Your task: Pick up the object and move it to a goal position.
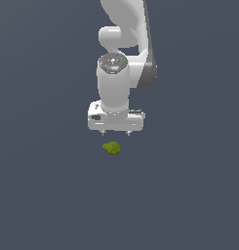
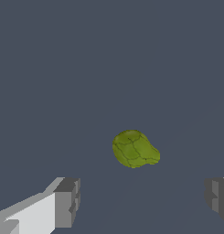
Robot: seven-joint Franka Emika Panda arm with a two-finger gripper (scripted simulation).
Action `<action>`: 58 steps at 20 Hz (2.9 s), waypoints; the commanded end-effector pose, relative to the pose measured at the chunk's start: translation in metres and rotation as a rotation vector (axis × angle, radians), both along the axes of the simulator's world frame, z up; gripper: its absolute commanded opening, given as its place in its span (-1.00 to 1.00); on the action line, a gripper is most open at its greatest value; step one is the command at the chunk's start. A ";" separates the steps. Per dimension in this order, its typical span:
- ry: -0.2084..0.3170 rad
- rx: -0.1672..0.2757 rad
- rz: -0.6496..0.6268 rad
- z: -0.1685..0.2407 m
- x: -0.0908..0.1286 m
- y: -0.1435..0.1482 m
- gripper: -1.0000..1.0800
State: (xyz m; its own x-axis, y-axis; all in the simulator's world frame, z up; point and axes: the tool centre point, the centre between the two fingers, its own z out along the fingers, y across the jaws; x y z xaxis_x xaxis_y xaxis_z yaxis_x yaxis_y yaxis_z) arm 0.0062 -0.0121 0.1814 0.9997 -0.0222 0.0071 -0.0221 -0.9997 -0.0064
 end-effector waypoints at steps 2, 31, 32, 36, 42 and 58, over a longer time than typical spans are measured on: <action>0.000 0.000 0.000 0.000 0.000 0.000 0.92; -0.003 0.001 0.216 -0.024 -0.006 -0.016 0.92; -0.003 0.000 0.242 -0.027 -0.006 -0.016 0.92; 0.000 -0.005 0.352 -0.042 -0.008 -0.019 0.92; 0.003 -0.009 0.518 -0.062 -0.012 -0.021 0.92; 0.005 -0.009 0.747 -0.090 -0.018 -0.024 0.92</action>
